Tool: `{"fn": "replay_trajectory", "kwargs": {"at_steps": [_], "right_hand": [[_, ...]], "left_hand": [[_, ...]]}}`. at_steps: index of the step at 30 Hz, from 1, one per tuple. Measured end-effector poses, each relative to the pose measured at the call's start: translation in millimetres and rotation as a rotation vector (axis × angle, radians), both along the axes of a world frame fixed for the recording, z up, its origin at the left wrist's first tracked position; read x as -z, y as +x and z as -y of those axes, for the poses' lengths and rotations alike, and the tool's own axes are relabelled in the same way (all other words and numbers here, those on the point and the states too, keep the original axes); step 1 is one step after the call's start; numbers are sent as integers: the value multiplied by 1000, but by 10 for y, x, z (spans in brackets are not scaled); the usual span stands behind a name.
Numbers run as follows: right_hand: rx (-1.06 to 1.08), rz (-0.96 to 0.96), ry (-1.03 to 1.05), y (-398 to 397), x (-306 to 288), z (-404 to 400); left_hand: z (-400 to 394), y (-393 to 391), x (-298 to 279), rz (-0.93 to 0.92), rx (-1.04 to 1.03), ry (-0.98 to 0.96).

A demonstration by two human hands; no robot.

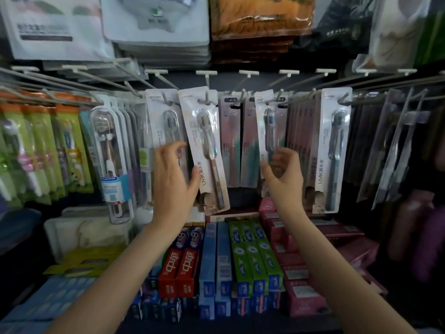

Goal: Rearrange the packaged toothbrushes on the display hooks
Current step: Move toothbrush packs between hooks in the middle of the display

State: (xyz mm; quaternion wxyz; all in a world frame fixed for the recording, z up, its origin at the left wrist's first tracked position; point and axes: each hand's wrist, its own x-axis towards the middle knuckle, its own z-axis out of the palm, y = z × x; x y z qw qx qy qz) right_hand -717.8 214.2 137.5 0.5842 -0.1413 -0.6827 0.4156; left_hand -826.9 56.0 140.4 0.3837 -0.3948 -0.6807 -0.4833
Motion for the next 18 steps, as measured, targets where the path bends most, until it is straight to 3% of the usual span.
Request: {"fn": "replay_trajectory", "kwargs": {"at_steps": [3,6,12,18], "right_hand": [[-188,224,188,-46,-46,186],[-315,405,229,-200,14,383],[-251,334,189,-367,104,527],[-192,289,212,-167,18,412]], "left_hand": [[53,-34,36,54,36,-6],[98,-39,42,164,132,-6],[144,-55,30,177,176,-145],[164,-78,77,114,176,-128]]}}
